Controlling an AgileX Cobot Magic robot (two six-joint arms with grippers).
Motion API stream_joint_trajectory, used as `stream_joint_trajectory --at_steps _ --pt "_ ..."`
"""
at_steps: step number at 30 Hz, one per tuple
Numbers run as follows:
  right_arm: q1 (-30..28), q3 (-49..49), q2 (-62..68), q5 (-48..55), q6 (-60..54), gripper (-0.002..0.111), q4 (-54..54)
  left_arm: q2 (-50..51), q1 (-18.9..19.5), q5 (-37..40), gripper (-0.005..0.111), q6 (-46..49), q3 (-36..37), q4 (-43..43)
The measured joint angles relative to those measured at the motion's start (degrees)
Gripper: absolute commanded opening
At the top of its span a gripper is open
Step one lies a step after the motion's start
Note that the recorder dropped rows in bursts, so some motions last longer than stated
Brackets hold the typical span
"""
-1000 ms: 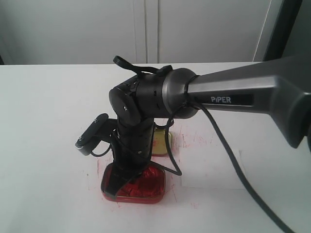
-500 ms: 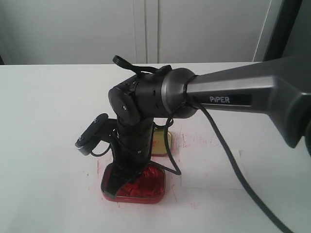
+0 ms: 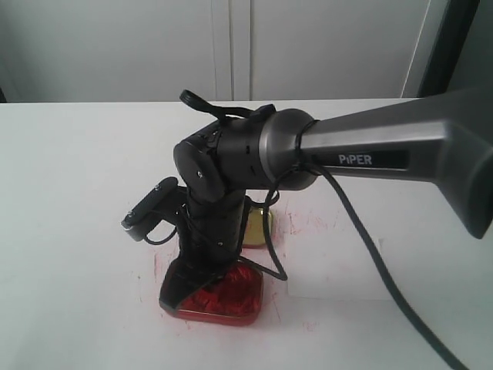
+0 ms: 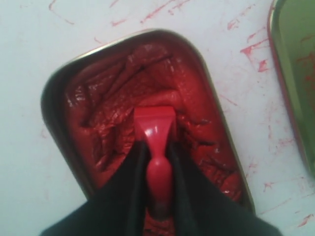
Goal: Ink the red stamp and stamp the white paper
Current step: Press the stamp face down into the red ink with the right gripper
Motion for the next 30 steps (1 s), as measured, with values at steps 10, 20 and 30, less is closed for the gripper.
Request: stream_joint_trajectory --at_steps 10,20,30 --pt "0.0 -3.42 -0.45 2.79 2.66 0.0 -0.58 0.0 0.0 0.0 0.0 0.0 0.0 0.0" --pt "0.0 -5.13 -0.45 8.05 5.2 0.0 -3.1 0.0 0.0 0.0 0.0 0.0 0.0 0.0" --pt "0.0 -9.85 3.63 11.86 7.55 0.0 -3.24 0.0 0.0 0.0 0.0 0.0 0.0 0.0"
